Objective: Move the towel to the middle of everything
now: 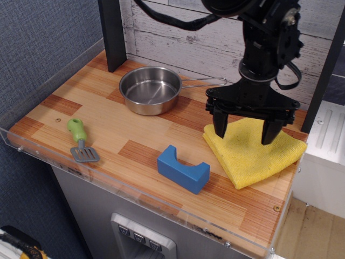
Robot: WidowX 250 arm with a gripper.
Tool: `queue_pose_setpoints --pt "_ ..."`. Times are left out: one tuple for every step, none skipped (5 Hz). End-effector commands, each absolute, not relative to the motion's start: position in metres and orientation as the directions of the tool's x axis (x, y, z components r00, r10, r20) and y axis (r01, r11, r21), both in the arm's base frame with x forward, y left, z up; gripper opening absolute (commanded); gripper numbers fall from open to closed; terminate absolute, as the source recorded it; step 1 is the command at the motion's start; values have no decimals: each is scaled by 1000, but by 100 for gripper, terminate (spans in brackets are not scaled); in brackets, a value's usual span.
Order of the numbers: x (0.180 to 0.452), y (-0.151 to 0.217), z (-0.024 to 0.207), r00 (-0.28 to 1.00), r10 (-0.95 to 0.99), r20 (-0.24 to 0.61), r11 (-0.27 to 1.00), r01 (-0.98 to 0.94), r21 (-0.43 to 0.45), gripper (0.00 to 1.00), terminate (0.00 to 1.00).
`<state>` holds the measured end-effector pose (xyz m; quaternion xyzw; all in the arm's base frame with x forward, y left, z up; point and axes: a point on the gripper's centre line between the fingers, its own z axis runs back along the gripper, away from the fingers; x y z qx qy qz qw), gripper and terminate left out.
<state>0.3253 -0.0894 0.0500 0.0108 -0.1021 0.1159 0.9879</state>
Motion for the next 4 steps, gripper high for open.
queue_pose_setpoints --pt "327 -93 41 955 216 204 975 -221 0 100 0" --pt "330 -91 34 957 218 193 974 -225 14 100 0" --pt "334 -92 23 960 219 177 974 -227 26 100 0" --pt "342 -93 9 963 218 157 973 -228 43 100 0"
